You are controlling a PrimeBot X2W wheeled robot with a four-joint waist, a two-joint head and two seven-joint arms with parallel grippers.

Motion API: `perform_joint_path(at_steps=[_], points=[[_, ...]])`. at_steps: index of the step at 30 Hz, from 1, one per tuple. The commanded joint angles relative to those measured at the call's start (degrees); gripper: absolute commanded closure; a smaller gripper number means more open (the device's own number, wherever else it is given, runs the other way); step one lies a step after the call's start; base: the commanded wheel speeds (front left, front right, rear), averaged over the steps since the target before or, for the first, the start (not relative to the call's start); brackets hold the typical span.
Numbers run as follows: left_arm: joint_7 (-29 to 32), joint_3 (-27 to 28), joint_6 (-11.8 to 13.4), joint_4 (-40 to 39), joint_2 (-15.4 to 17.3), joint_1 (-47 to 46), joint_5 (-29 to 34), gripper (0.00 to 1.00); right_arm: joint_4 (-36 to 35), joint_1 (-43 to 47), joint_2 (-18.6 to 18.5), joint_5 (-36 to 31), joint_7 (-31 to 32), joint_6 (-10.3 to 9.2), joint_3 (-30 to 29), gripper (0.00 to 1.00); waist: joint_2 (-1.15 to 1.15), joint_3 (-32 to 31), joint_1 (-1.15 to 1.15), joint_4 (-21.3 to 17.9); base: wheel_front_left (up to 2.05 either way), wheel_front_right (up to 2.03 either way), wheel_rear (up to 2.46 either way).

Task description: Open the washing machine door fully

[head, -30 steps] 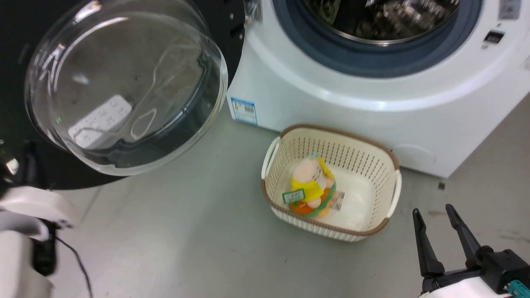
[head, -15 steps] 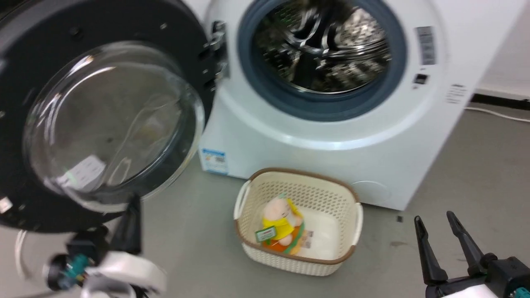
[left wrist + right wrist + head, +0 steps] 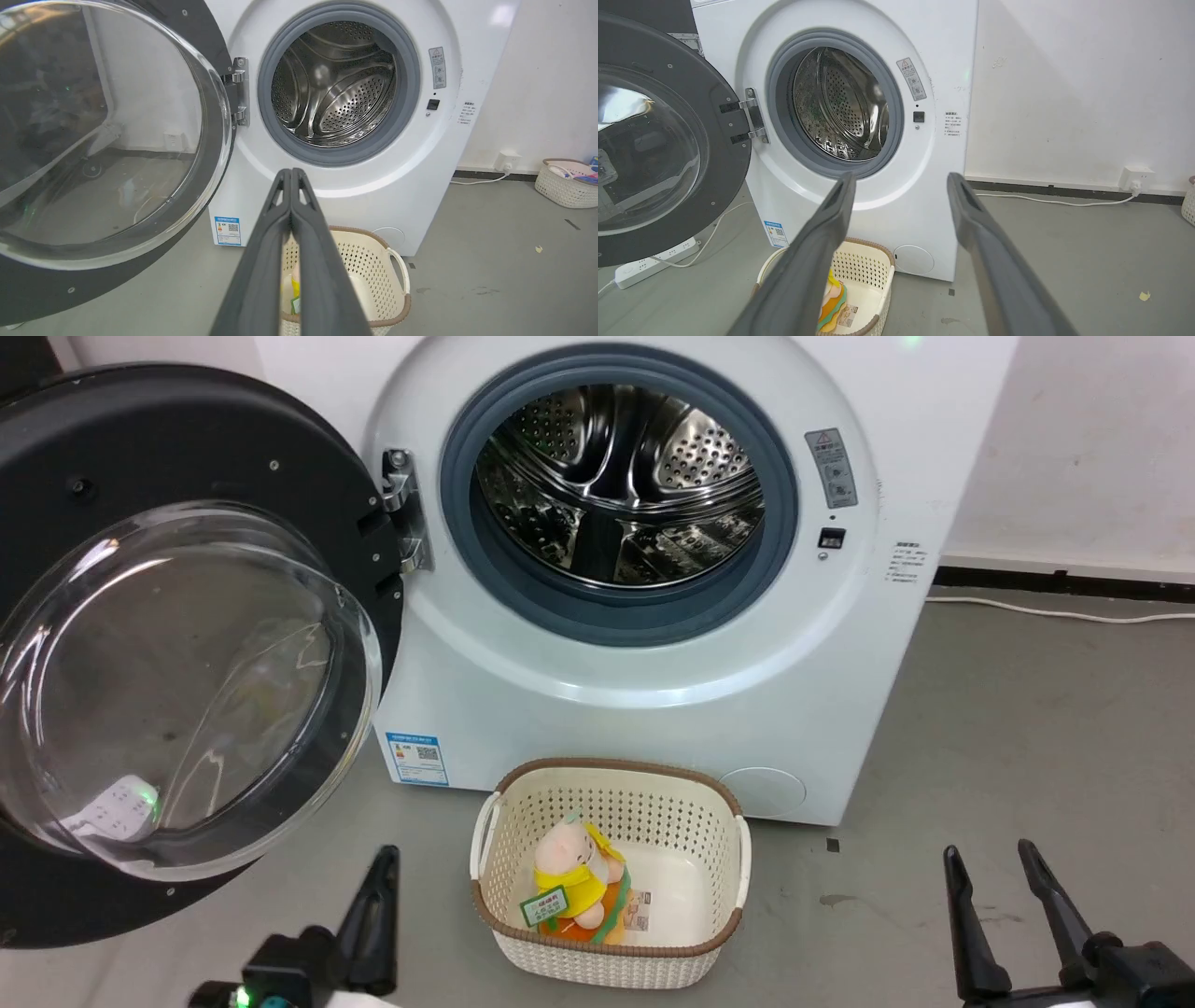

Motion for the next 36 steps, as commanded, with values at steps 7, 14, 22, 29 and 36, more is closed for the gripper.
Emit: perform_joint_path(at_steps=[7,14,22,29,36], points=[[-0.31,0.32,0.18,1.24,-2.2,2.51,2.05,0.0,0.56,1.34,0.47,-0.46,-0.25,0.05,0.38,0.0,0.0,-0.41,0.01,-0.58,0.0,0.0,0.0],[-0.31,0.48,-0.29,2.66,-3.07,2.59,3.67,0.0,0.95,1.51,0.66,-0.18,-0.25,0.05,0.32,0.0,0.0,-0.42,0.01,-0.45,0.0,0.0,0.0],[-0.31,0.95,-1.08,3.11,-3.88,2.3,4.71,0.0,1.23,1.35,0.76,-0.1,-0.25,0.05,0.28,0.0,0.0,-0.46,0.01,-0.45,0.0,0.0,0.0],[-0.31,1.37,-1.92,3.32,-4.31,1.98,5.3,0.0,1.6,1.26,0.81,-0.12,-0.25,0.05,0.4,0.0,0.0,-0.45,0.01,-0.43,0.0,0.0,0.0],[-0.31,1.67,-2.54,3.61,-4.66,1.9,5.74,0.0,1.76,1.19,0.83,-0.12,-0.25,0.05,0.46,0.0,0.0,-0.53,0.01,-0.43,0.0,0.0,0.0]])
